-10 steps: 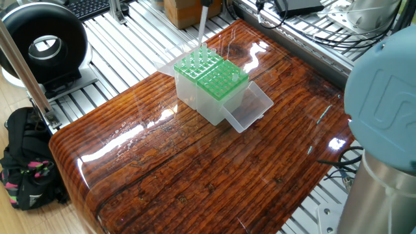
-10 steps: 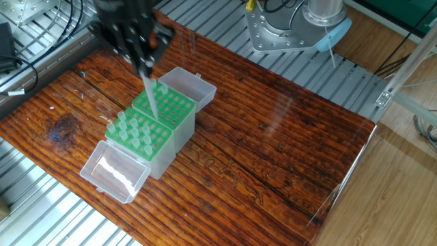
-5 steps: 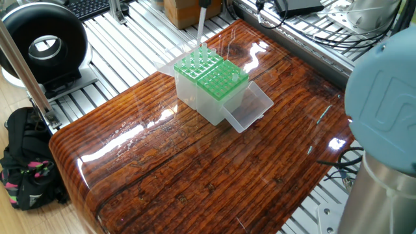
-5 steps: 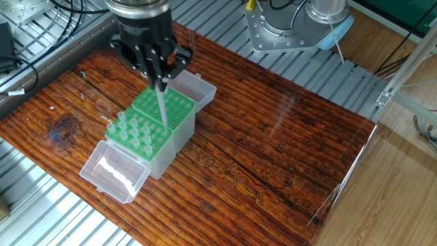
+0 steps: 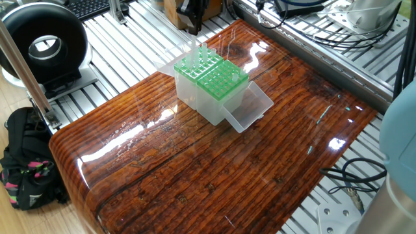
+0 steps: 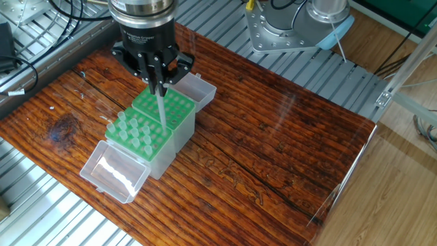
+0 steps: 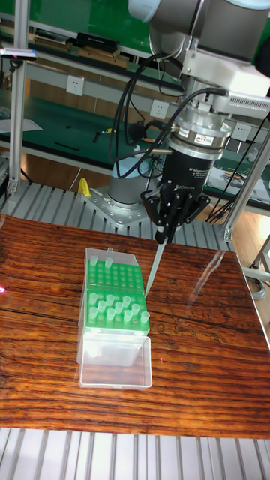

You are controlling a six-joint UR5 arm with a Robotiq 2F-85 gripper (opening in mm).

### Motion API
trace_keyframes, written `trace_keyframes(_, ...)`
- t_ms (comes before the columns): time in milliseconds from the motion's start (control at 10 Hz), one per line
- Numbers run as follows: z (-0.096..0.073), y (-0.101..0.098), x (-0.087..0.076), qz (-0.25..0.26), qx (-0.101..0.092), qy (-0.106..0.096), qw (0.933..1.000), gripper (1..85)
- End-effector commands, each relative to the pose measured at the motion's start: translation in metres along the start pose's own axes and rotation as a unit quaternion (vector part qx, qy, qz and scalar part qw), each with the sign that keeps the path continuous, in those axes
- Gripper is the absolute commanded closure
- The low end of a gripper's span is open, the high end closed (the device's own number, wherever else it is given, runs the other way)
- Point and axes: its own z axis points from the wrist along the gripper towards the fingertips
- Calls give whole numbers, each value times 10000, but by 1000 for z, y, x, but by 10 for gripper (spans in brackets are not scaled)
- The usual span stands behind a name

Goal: Transfer all large pipette tips from one holder to another

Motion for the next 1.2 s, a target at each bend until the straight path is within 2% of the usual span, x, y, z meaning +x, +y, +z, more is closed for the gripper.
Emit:
trace_keyframes(0,1,-5,0,-155,85,18,9998,723)
trace_keyframes(200,0,-11,6,-233,191,114,9995,733)
trace_keyframes(600,4,-1,12,-157,97,168,9997,733)
trace_keyframes(1100,5,-3,11,-116,56,131,9998,733)
